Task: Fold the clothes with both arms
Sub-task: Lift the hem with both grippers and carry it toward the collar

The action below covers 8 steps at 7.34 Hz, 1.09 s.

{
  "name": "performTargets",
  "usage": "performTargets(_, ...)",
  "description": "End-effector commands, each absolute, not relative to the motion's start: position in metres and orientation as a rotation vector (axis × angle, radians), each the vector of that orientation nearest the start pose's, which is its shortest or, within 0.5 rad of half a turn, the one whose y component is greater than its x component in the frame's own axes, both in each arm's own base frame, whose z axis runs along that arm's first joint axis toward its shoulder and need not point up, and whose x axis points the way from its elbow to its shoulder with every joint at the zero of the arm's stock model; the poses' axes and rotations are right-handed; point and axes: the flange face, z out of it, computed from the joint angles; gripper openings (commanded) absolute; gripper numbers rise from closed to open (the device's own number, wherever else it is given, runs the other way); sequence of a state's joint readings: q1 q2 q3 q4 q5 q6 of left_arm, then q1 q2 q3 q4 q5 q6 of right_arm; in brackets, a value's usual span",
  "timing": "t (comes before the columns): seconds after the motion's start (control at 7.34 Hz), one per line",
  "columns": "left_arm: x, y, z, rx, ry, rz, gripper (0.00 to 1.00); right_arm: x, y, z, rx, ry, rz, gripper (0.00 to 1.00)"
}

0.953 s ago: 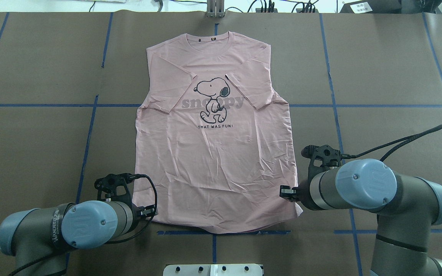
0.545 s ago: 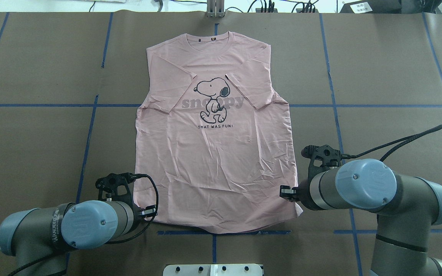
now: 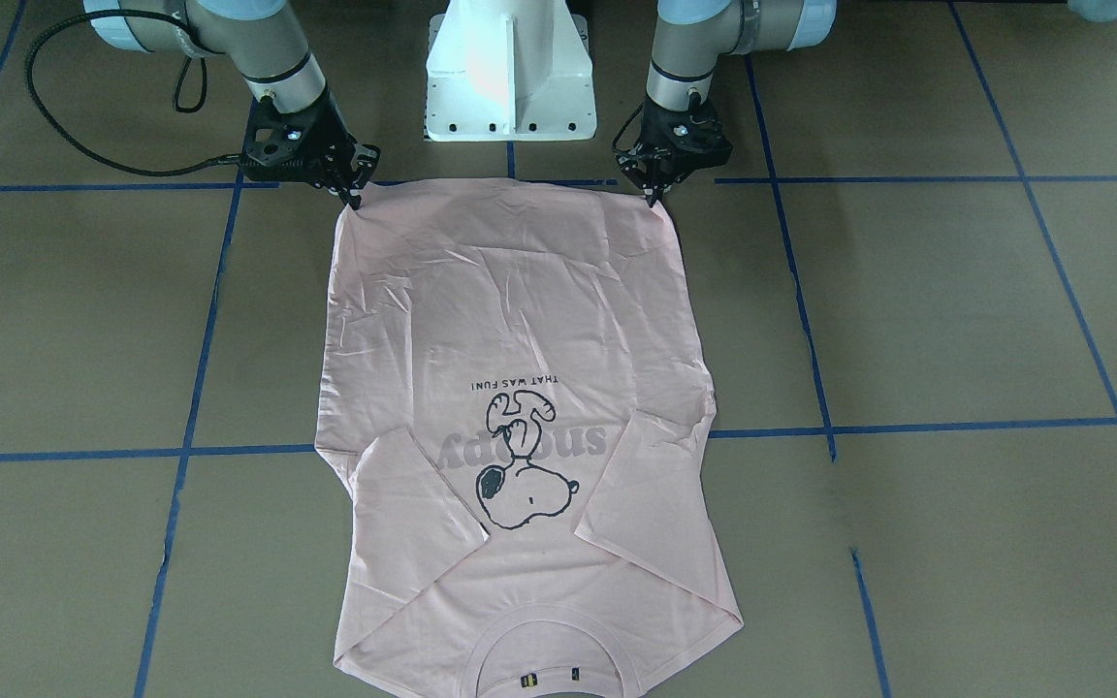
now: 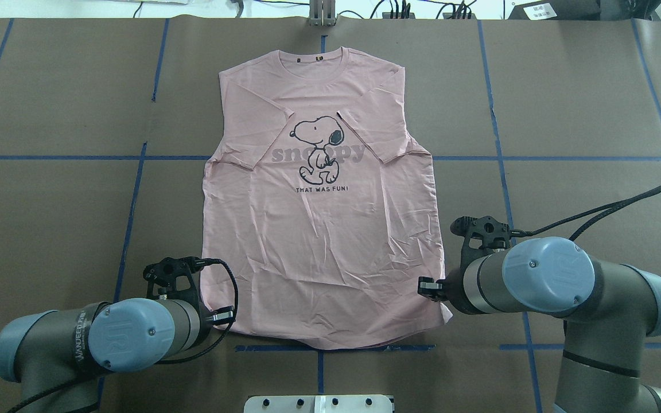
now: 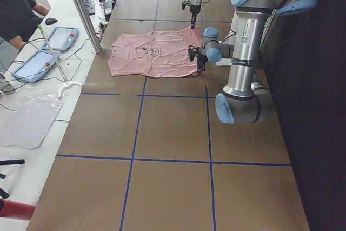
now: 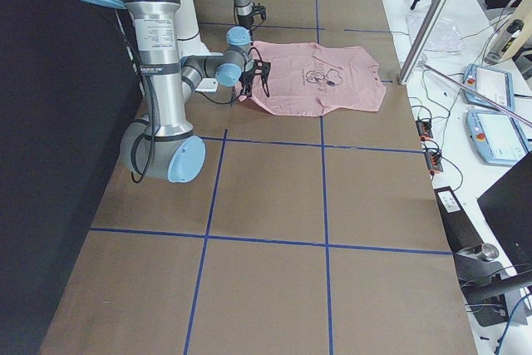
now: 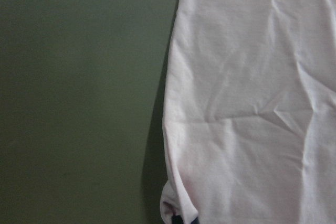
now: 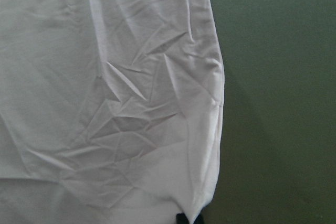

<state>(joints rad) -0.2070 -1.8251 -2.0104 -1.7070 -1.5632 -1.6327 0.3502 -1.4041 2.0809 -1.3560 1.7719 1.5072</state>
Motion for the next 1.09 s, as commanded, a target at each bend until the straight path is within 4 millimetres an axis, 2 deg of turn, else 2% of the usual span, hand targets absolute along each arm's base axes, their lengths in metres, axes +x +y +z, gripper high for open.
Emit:
performTargets(0.0,0.479,-0.244,0.29,0.096,0.892,-0.219,0.0,-0.43,-0.289,0.313,-0.031,-0.932,0.177,0.0)
performTargets(0.14,0.463,-0.241,0.285,0.097,0.906,-0.216,0.0,-0.418,-0.294,0.309,-0.047,-0.946,0.184,0.0)
performTargets(0.41,0.433,-0.234,0.273,0.101,0.941,-0.215,0.0,-0.411,-0.287,0.313,-0.054,-0.938,0.177,0.0)
performTargets(0.54,0.413,-0.229,0.268,0.101,0.958,-0.213,0.0,-0.405,-0.269,0.314,-0.068,-0.935,0.152,0.0)
performTargets(0.68,0.406,-0.222,0.262,0.082,0.963,-0.197,0.0,-0.398,-0.255,0.307,-0.089,-0.953,0.134,0.0)
performTargets(0.95,0.404,-0.201,0.251,0.042,0.964,-0.149,0.0,-0.377,-0.203,0.301,-0.143,-0.963,0.044,0.0)
